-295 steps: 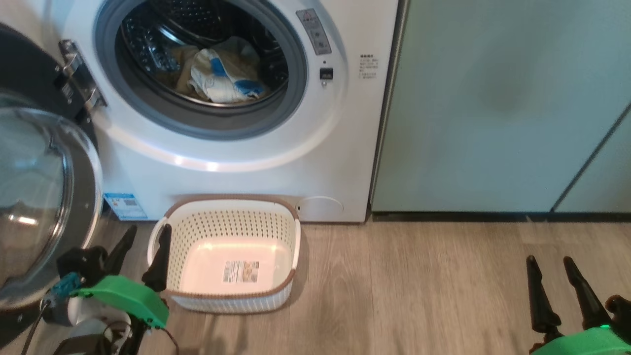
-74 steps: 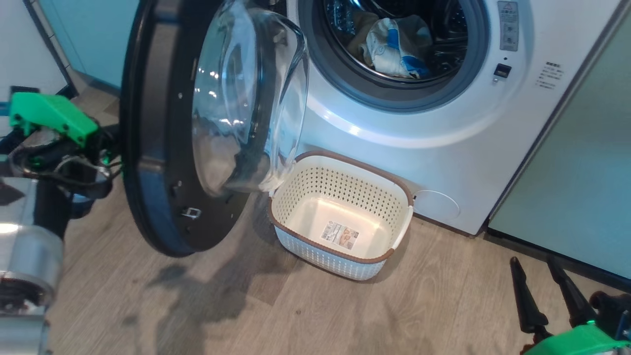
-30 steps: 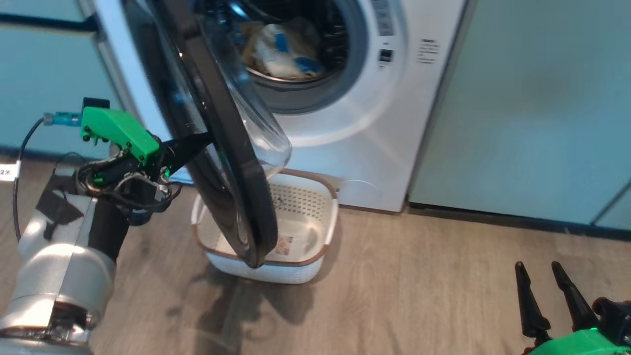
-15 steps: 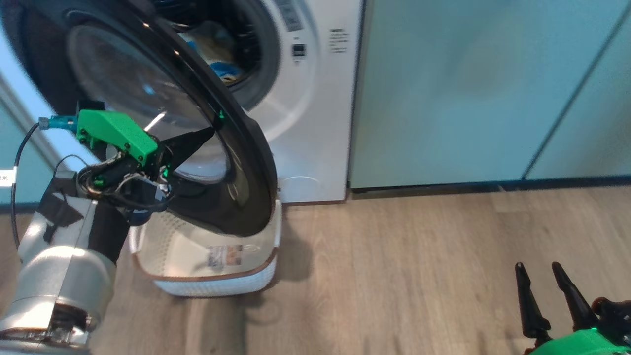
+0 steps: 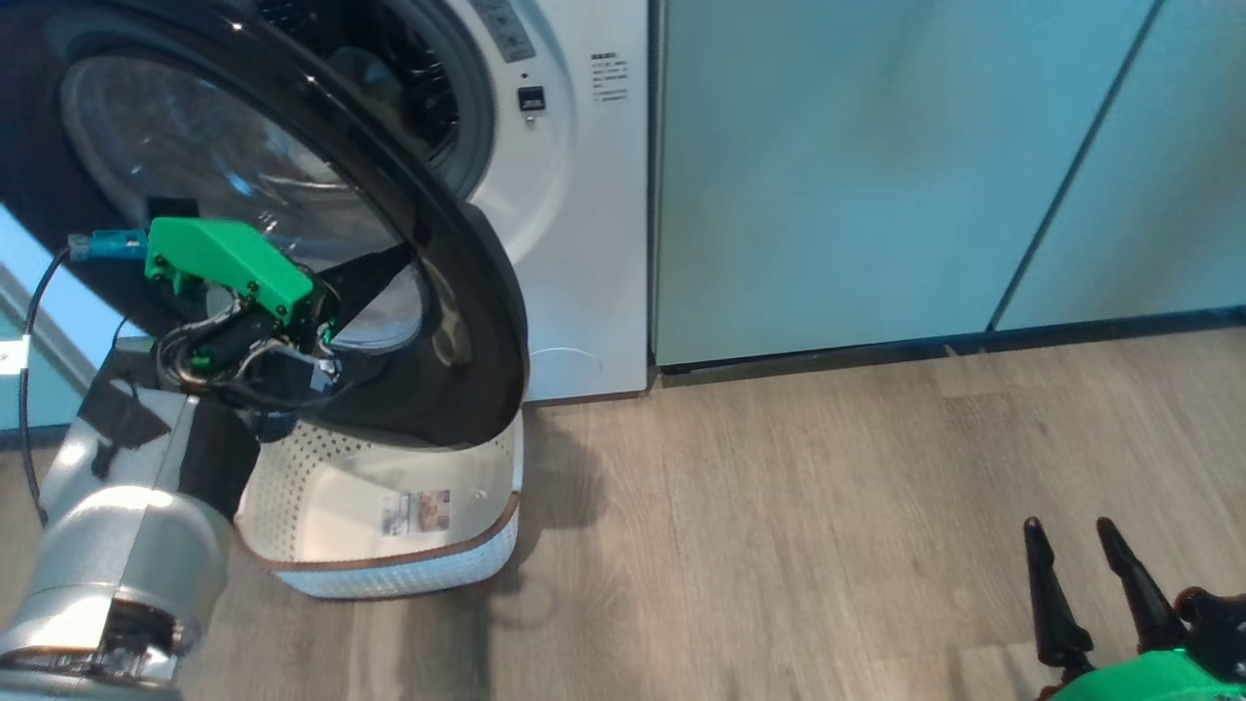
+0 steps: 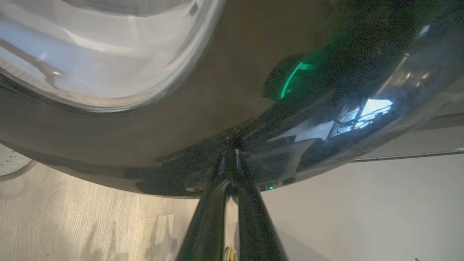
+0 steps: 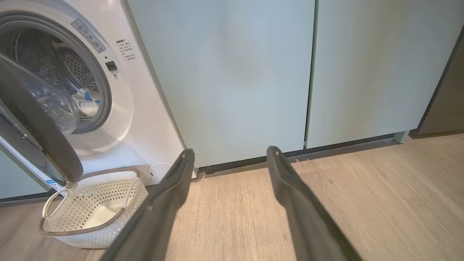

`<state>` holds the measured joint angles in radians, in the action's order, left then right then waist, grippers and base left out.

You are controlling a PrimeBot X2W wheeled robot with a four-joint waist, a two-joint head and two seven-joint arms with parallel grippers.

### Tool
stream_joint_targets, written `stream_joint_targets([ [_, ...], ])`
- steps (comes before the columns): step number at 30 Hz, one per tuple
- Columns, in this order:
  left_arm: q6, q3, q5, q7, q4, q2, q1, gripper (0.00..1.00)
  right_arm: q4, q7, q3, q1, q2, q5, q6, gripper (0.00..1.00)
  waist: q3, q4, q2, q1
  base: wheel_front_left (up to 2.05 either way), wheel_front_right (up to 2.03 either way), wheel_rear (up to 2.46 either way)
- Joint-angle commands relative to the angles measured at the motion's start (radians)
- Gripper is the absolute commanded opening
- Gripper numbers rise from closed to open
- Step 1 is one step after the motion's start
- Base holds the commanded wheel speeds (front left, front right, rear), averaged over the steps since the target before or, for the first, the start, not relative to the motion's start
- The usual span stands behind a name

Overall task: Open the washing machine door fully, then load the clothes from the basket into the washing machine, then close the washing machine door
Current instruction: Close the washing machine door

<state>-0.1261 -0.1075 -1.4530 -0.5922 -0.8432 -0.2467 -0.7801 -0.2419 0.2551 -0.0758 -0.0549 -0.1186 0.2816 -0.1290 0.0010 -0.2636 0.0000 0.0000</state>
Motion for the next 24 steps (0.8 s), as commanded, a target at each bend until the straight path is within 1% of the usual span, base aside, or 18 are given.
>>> stream_joint_targets([
  [1, -0.005, 0.02, 0.006, 0.012, 0.032, -0.052, -0.038, 0.0, 0.031, 0.007, -0.011, 0.032, -0.009, 0.004, -0.002, 1.0, 0.0, 0.017, 0.0, 0.0, 0.0, 0.0, 0.0],
  [3, -0.005, 0.013, 0.016, 0.028, 0.029, -0.058, -0.036, 0.0, 0.033, 0.007, -0.01, 0.031, -0.005, 0.004, -0.002, 1.0, 0.0, 0.035, 0.0, 0.0, 0.0, 0.0, 0.0],
  [4, -0.005, 0.01, 0.02, 0.035, 0.027, -0.06, -0.037, 0.2, 0.034, 0.007, -0.009, 0.031, -0.003, 0.004, -0.002, 1.0, 0.001, 0.045, 0.0, 0.0, 0.0, 0.0, 0.0],
  [5, -0.005, 0.005, 0.023, 0.04, 0.027, -0.062, -0.037, 0.53, 0.034, 0.007, -0.008, 0.03, -0.002, 0.005, -0.002, 1.0, 0.0, 0.057, 0.0, 0.0, 0.0, 0.0, 0.0],
  [6, -0.005, 0.001, 0.028, 0.05, 0.029, -0.065, -0.036, 1.0, 0.034, 0.007, -0.007, 0.03, -0.001, 0.005, -0.002, 1.0, 0.0, 0.068, 0.0, 0.0, 0.0, 0.0, 0.0],
  [12, -0.005, -0.029, 0.069, 0.136, 0.059, -0.088, -0.009, 1.0, 0.035, 0.007, -0.003, 0.033, 0.007, 0.003, -0.002, 1.0, 0.003, 0.129, 0.0, 0.0, 0.0, 0.0, 0.0],
  [14, -0.005, -0.032, 0.075, 0.156, 0.063, -0.093, -0.001, 1.0, 0.035, 0.007, -0.003, 0.034, 0.008, 0.003, -0.002, 1.0, 0.003, 0.137, 0.0, 0.0, 0.0, 0.0, 0.0],
  [20, -0.005, -0.061, 0.102, 0.267, 0.094, -0.115, 0.053, 1.0, 0.036, 0.007, 0.006, 0.033, 0.009, 0.0, -0.002, 1.0, 0.001, 0.184, 0.0, 0.0, 0.0, 0.0, 0.0],
  [24, -0.005, -0.082, 0.12, 0.345, 0.091, -0.129, 0.094, 1.0, 0.035, 0.007, 0.008, 0.03, 0.009, 0.0, -0.002, 1.0, -0.003, 0.207, 0.0, 0.0, 0.0, 0.0, 0.0],
])
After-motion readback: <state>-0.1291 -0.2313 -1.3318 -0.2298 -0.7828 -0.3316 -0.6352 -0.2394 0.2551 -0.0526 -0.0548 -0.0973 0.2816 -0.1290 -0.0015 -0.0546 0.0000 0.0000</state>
